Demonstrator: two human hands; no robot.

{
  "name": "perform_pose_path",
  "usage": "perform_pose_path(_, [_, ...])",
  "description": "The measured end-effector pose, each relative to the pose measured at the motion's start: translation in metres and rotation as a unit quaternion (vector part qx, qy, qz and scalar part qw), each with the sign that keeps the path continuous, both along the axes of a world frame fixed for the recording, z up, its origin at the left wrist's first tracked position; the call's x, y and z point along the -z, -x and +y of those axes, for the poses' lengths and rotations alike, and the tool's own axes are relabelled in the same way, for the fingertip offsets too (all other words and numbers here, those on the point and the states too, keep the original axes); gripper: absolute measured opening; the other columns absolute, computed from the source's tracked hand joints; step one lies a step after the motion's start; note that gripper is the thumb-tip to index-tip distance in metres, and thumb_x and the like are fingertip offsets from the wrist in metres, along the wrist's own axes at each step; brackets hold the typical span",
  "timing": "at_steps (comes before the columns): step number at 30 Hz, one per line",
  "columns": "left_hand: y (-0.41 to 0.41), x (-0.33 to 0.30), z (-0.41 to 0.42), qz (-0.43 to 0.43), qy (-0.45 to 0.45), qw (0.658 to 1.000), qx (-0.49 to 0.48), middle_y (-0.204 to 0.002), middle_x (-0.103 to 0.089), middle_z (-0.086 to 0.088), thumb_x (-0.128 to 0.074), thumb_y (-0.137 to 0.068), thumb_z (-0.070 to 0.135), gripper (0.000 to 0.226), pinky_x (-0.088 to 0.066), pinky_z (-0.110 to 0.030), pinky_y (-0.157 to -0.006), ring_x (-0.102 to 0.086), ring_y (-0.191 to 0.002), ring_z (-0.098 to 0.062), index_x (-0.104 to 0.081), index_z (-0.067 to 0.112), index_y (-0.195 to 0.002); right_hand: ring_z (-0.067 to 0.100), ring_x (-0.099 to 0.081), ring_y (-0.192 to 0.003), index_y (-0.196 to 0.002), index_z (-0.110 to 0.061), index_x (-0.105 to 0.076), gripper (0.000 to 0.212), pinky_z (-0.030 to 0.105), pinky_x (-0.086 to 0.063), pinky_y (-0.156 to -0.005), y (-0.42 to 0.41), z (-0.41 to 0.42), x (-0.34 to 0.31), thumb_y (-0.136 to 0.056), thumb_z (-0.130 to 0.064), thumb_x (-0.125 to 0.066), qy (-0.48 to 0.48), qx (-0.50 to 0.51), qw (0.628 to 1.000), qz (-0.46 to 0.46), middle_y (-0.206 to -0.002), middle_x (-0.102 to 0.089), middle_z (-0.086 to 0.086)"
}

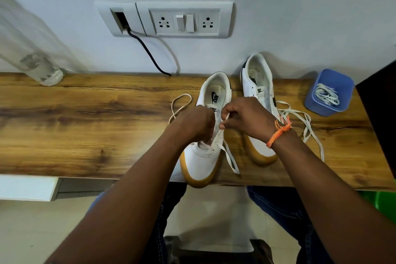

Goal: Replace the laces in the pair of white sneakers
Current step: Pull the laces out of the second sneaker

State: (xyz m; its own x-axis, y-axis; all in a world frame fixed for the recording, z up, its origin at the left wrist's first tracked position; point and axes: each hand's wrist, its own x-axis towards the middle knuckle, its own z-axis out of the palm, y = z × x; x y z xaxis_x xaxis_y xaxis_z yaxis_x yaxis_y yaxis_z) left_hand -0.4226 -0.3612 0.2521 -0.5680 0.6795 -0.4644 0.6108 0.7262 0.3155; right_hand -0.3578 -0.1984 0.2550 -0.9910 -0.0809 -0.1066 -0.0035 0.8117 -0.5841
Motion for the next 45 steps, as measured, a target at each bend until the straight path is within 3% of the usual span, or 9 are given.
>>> perform_pose_path(5, [0.018, -0.018, -0.012, 0.035, -0.002, 0.998, -0.045, -0.09, -0.069, -0.002, -0.075, -0.078, 0.028, 0.017, -0.057, -0.038, -0.076, -0.064, -0.087, -0.021, -0.078, 0.017, -0.091, 0.006, -0.057, -0.067, -0.081, -0.017, -0.072, 0.017, 0.019, -0.036, -0.06, -0.001, 0.003, 0.0, -0.074, -0.027, -0.084, 0.008, 0.005, 1.0, -0.009, -0.075, -0.064, -0.006])
perform_pose_path(11, [0.049, -0.017, -0.053, 0.114, -0.021, 0.958, -0.261, -0.072, -0.067, -0.004, -0.073, -0.062, 0.015, 0.011, -0.052, -0.033, -0.06, -0.065, -0.074, -0.028, -0.072, 0.014, -0.073, 0.01, -0.058, -0.068, -0.082, -0.014, -0.073, 0.017, 0.023, -0.039, -0.062, 0.0, 0.003, 0.0, -0.074, -0.026, -0.084, 0.012, 0.005, 1.0, -0.003, -0.077, -0.066, -0.003])
perform_pose_path(18, [0.018, -0.026, -0.017, 0.025, -0.071, 0.994, -0.077, -0.077, -0.053, 0.014, -0.085, -0.069, 0.02, 0.025, -0.046, -0.029, -0.068, -0.056, -0.084, -0.014, -0.068, 0.026, -0.085, 0.008, -0.057, -0.067, -0.082, -0.016, -0.074, 0.018, 0.02, -0.038, -0.06, 0.001, 0.003, 0.0, -0.073, -0.028, -0.084, 0.004, 0.003, 1.0, -0.003, -0.077, -0.066, -0.003])
perform_pose_path(21, [0.002, -0.014, -0.002, -0.002, 0.006, 1.0, 0.018, -0.089, -0.066, 0.007, -0.087, -0.071, 0.025, 0.027, -0.049, -0.028, -0.072, -0.06, -0.088, -0.012, -0.076, 0.022, -0.095, 0.012, -0.06, -0.072, -0.083, -0.017, -0.074, 0.018, 0.023, -0.042, -0.064, 0.001, 0.003, 0.0, -0.074, -0.03, -0.083, -0.01, 0.002, 1.0, -0.001, -0.08, -0.068, -0.002])
perform_pose_path(25, [0.001, -0.009, 0.001, -0.002, 0.0, 1.0, 0.021, -0.099, -0.071, 0.0, -0.081, -0.079, 0.026, 0.022, -0.05, -0.027, -0.071, -0.065, -0.092, -0.015, -0.077, 0.017, -0.098, 0.012, -0.061, -0.074, -0.084, -0.017, -0.074, 0.019, 0.023, -0.044, -0.066, 0.001, 0.002, 0.0, -0.074, -0.03, -0.083, -0.005, 0.002, 1.0, 0.001, -0.083, -0.069, -0.002])
perform_pose_path(33, [0.042, -0.032, -0.051, 0.063, -0.047, 0.974, -0.212, -0.071, -0.069, 0.0, -0.082, -0.074, 0.021, 0.013, -0.047, -0.028, -0.065, -0.064, -0.074, -0.017, -0.072, 0.02, -0.066, 0.004, -0.057, -0.067, -0.082, -0.016, -0.074, 0.017, 0.017, -0.037, -0.061, -0.001, 0.005, 0.0, -0.073, -0.025, -0.084, 0.017, 0.009, 1.0, -0.015, -0.076, -0.065, -0.006])
perform_pose_path(36, [0.043, -0.024, -0.055, 0.088, -0.045, 0.958, -0.268, -0.075, -0.07, -0.006, -0.078, -0.072, 0.012, 0.005, -0.051, -0.032, -0.064, -0.065, -0.077, -0.024, -0.074, 0.015, -0.07, 0.007, -0.057, -0.068, -0.082, -0.016, -0.074, 0.016, 0.019, -0.037, -0.062, -0.001, 0.004, 0.0, -0.073, -0.025, -0.084, 0.016, 0.009, 1.0, -0.013, -0.077, -0.066, -0.005])
perform_pose_path(41, [0.026, -0.025, -0.029, 0.028, -0.103, 0.982, -0.157, -0.08, -0.058, 0.01, -0.08, -0.072, 0.011, 0.026, -0.046, -0.029, -0.063, -0.058, -0.079, -0.013, -0.066, 0.02, -0.093, 0.008, -0.059, -0.068, -0.081, -0.016, -0.074, 0.016, 0.02, -0.038, -0.061, 0.0, 0.003, 0.0, -0.073, -0.025, -0.084, 0.019, 0.013, 1.0, -0.013, -0.077, -0.067, -0.004])
perform_pose_path(45, [0.002, -0.016, -0.006, -0.017, -0.021, 1.0, 0.002, -0.092, -0.067, 0.006, -0.084, -0.074, 0.023, 0.023, -0.052, -0.032, -0.08, -0.061, -0.09, -0.014, -0.077, 0.02, -0.096, 0.01, -0.06, -0.07, -0.08, -0.017, -0.073, 0.016, 0.022, -0.04, -0.063, 0.0, 0.003, -0.001, -0.073, -0.026, -0.084, 0.004, 0.006, 1.0, -0.002, -0.078, -0.067, -0.004])
